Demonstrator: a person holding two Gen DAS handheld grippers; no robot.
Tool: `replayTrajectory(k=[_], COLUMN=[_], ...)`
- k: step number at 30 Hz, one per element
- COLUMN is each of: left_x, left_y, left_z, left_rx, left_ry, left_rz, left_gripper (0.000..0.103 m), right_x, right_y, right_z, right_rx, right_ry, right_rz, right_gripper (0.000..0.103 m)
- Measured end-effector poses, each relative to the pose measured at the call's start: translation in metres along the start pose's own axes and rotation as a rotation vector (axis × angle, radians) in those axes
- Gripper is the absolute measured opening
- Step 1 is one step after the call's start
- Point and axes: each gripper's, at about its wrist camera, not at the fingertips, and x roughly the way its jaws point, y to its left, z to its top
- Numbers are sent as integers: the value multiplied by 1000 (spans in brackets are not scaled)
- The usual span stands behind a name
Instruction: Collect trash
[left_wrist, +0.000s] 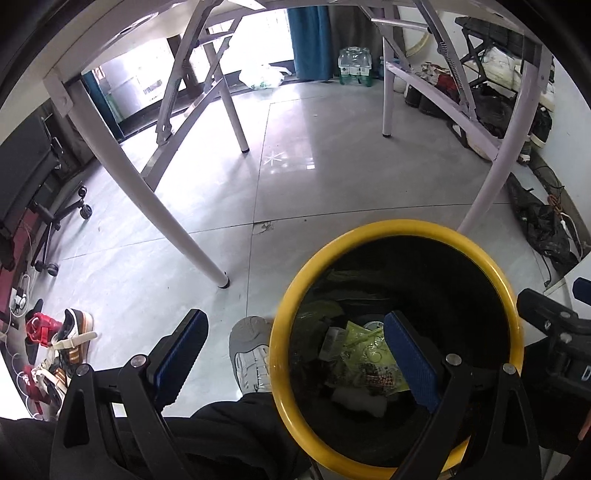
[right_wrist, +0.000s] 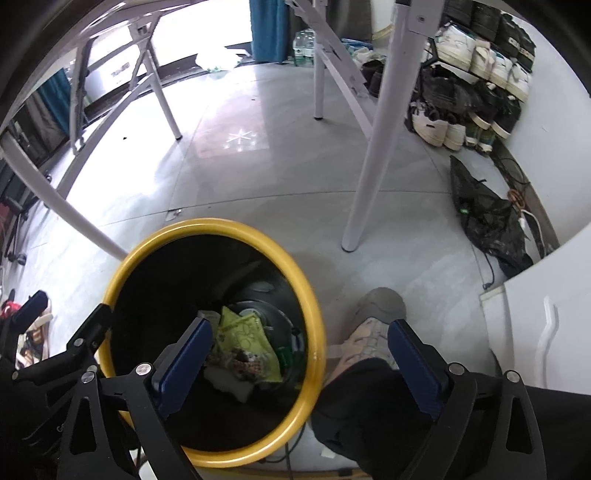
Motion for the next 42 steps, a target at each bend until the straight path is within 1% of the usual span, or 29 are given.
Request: replayTrajectory(k=[3, 10, 17, 19, 21, 23, 28, 30, 34, 36, 38, 41, 42], left_x=[0, -5, -4, -4, -4, -6, -5, -4, -6, -5, -6, -3, -2], left_y=[0, -2, -3, -3, -3, -3, -2, -3, 0, 1, 1, 1, 1], left_z=[0, 2, 1, 0, 0, -1, -1, -1, 0, 0, 0, 0, 0], left_rx=[-5, -8, -34, -40, -48, -44, -60, -64, -71, -70, -62, -68, -64], left_ry=[6, 20, 35, 41, 42, 35, 57, 69, 61, 60, 55, 71, 75], left_rz=[-53, -133, -165, -161, -179, -177, -195, -218, -245, -247, -226, -241, -236], left_gripper=[94, 94, 94, 102, 102, 102, 102, 102, 102, 102, 102, 102, 102], right_x=[1, 1, 3, 3, 4, 5, 5, 5, 4, 4, 4, 5, 5], right_y=[-5, -5, -5, -5, -6, -6, -6, -6, -6, -6, -6, -7, -7], right_z=[0, -1, -1, -2, -2, -2, -2, -2, -3, -2, -2, -1, -1], right_rx=[20, 15, 16, 14, 12, 11, 14, 15, 16, 20, 22, 25, 25], right_ry=[10, 13, 21, 25, 29, 31, 34, 32, 30, 30, 30, 32, 31], right_rz=[-10, -18, -20, -18, -18, -16, -12, -12, -10, -10, -11, -8, -8], right_gripper=[96, 96, 96, 96, 96, 96, 96, 96, 96, 96, 96, 96, 96])
